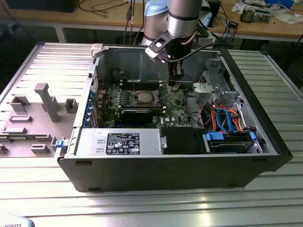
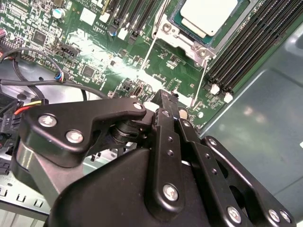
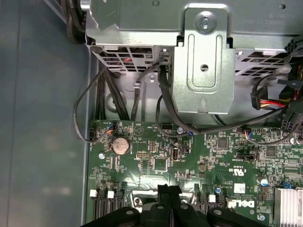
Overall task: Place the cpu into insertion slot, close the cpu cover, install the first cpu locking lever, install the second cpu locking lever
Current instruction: 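Close the cpu cover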
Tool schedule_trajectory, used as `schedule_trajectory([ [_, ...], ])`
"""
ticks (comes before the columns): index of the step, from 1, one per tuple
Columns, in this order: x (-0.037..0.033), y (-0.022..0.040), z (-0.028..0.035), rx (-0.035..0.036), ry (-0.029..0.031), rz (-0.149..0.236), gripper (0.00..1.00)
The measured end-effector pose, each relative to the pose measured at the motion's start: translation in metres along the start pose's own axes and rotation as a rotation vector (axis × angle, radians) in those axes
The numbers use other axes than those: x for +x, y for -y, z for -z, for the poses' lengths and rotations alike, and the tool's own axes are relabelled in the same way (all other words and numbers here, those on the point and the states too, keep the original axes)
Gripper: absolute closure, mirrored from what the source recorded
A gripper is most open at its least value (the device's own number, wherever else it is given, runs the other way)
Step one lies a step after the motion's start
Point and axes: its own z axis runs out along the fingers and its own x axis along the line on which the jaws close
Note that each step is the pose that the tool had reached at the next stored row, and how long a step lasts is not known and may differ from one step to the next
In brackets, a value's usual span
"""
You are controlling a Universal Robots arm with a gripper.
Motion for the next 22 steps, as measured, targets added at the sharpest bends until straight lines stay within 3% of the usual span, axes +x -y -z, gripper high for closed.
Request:
schedule_trajectory([
  [8, 0.0009, -0.0091, -0.0011, 0.0000, -0.0002, 0.001, 0.89],
  [13, 0.0018, -0.0151, -0.0050, 0.0001, -0.0001, 0.002, 0.89],
  [22, 0.0018, -0.0160, -0.0149, 0.0001, -0.0005, 0.002, 0.89],
])
